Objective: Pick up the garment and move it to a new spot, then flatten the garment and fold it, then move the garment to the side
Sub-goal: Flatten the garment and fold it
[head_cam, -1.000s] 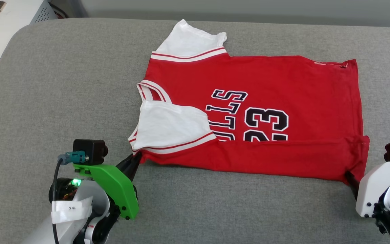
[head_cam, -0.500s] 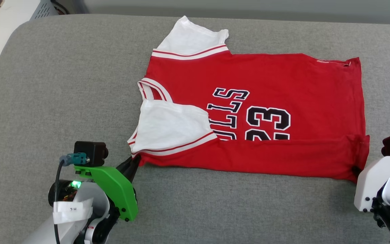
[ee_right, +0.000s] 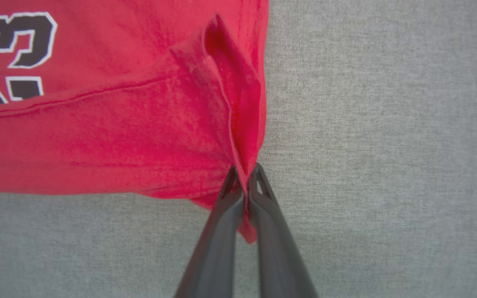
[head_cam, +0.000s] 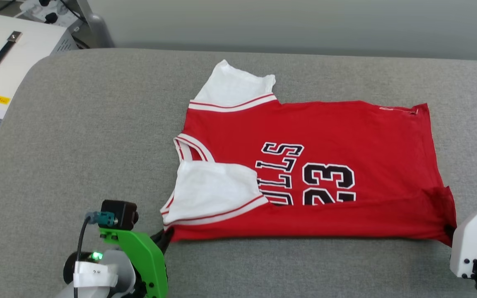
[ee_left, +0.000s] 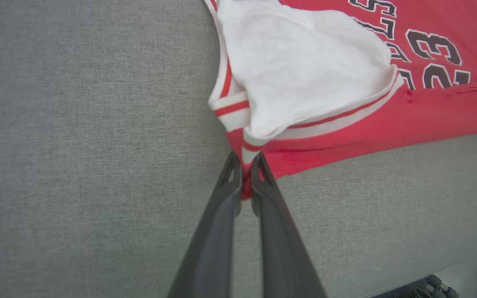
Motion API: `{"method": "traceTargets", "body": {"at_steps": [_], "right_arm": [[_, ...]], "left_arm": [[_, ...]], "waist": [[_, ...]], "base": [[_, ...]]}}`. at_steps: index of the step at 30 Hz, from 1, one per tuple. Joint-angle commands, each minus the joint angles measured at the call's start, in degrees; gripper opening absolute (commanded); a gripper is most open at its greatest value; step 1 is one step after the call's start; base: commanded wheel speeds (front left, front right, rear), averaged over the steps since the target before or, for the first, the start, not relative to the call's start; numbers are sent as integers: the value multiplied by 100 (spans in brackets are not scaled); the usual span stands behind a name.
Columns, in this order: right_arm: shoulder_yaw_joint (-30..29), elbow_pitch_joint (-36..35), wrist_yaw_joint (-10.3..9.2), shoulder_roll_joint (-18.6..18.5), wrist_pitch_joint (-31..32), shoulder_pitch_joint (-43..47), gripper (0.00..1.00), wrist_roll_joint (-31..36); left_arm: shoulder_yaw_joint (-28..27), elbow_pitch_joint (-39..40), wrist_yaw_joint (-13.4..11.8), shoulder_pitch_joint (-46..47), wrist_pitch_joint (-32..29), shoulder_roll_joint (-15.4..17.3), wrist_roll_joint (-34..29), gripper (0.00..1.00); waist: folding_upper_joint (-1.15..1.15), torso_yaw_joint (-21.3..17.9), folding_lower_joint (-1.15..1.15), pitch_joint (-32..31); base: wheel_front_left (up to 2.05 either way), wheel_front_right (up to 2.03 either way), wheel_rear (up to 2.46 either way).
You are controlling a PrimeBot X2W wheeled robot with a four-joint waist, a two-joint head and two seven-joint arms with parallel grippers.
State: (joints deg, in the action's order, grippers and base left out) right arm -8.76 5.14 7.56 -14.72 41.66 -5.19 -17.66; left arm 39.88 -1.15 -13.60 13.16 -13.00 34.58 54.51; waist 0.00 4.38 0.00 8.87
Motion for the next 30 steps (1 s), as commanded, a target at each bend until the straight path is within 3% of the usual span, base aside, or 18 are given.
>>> {"method": "traceTargets", "body": {"at_steps": [1, 14, 24, 25, 26, 30], "right_arm": [[-9, -89, -8, -81, 64, 164, 0, -76], [-206, -1075, -8, -216, 1134, 1307, 0, -493], [-128, -1021, -8, -27, 1091, 1319, 0, -427], [-77, -953, -8, -32, 1013, 1266, 17, -410], [-45, -903, -8, -41, 926, 1222, 100, -415], [-49, -987, -8, -77, 656, 1162, 100, -467]], "left_arm": [[26, -24, 6, -162, -73, 67, 109, 0], [248, 151, -107, -737, -519, 258, 397, 0], [366, -110, -33, -630, -606, 148, 377, 0], [390, -215, -18, -572, -563, 117, 311, 88], [396, -288, -23, -521, -491, 72, 252, 100], [271, -290, -10, -415, -116, 16, 119, 100]], "waist": [[0, -31, 0, -223], [0, -100, 0, -499], [0, -169, 0, -296], [0, -165, 0, -290], [0, -154, 0, -325], [0, -136, 0, -438]], "base": [[0, 0, 0], [0, 0, 0], [0, 0, 0], [0, 0, 0], [0, 0, 0], [0, 0, 0]]}}
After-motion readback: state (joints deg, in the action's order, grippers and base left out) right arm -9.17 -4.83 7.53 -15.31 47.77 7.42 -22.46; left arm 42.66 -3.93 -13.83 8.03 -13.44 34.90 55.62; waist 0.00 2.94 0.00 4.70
